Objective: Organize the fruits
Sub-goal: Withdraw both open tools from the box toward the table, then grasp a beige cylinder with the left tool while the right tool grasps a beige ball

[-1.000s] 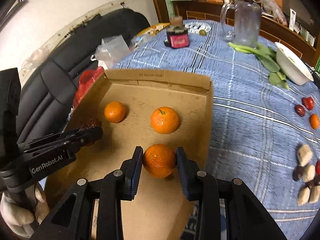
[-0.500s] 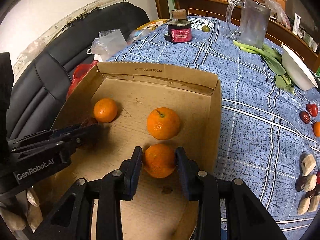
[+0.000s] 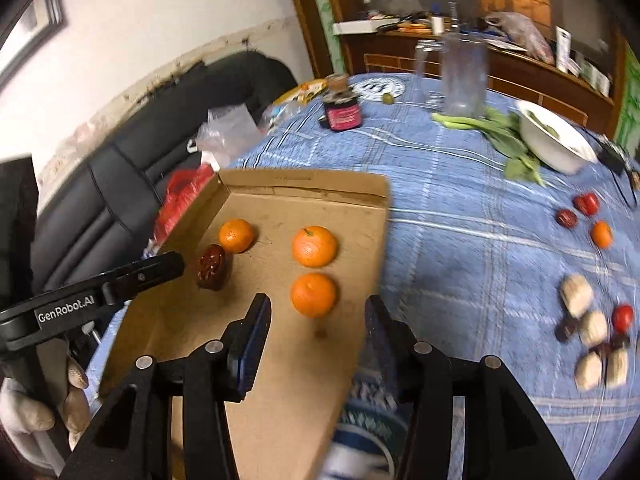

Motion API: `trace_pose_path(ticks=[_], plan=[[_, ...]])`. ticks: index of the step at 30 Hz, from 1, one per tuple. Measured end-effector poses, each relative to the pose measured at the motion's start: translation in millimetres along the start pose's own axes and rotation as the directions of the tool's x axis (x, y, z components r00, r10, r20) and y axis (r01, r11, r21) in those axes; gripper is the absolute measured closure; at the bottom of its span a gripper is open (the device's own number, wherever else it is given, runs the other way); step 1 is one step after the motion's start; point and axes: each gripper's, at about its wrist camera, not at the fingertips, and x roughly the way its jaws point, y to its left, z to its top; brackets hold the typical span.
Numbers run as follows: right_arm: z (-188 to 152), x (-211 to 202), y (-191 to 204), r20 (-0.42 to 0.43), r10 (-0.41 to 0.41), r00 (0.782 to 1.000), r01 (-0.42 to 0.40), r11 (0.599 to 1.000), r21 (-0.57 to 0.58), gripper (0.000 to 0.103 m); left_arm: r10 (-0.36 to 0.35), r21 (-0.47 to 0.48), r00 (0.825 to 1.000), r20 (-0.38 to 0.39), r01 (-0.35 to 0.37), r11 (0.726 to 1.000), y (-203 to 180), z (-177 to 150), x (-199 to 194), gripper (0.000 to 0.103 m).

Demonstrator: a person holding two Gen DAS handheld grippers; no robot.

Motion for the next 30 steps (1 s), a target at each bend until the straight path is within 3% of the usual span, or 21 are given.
trace_pose_path(ticks=[7,17,20,23,26,30], plan=[[-40,-42,-44,0.035,-0.011,0.999,0.007,0.993,0.12,0.05,-0.097,0.056,0.995,0.007,0.096,0.994,-44,-37,-22,0.037],[-81,-99,-116,0.069,-0.125,0.99,0.107,0.971,0.215,0.05,-0.181,0.239,0.983,0.01,0.174,0.955,-129,-80,-54,0.034],[-88,-128,-143,0.082,-0.182,0.98,0.157,0.956,0.247,0.05,-0.21,0.281,0.977,0.03,0.193,0.94,-152,-87,-58,0.025],[-96,-160,-168,0.114,-0.244,0.963,0.206,0.94,0.271,0.049,-0.229,0.293,0.973,0.012,0.216,0.932,-173,-92,-51,0.025],[-106,-185,-198,0.127,-0.302,0.945,0.247,0.912,0.328,0.038,-0.257,0.306,0.966,-0.019,0.25,0.919,-195,-98,-40,0.025],[-117,-201,-232,0.111,-0.34,0.934,0.274,0.88,0.389,0.038,-0.256,0.328,0.965,-0.058,0.261,0.908,-213,-107,-25,0.025]])
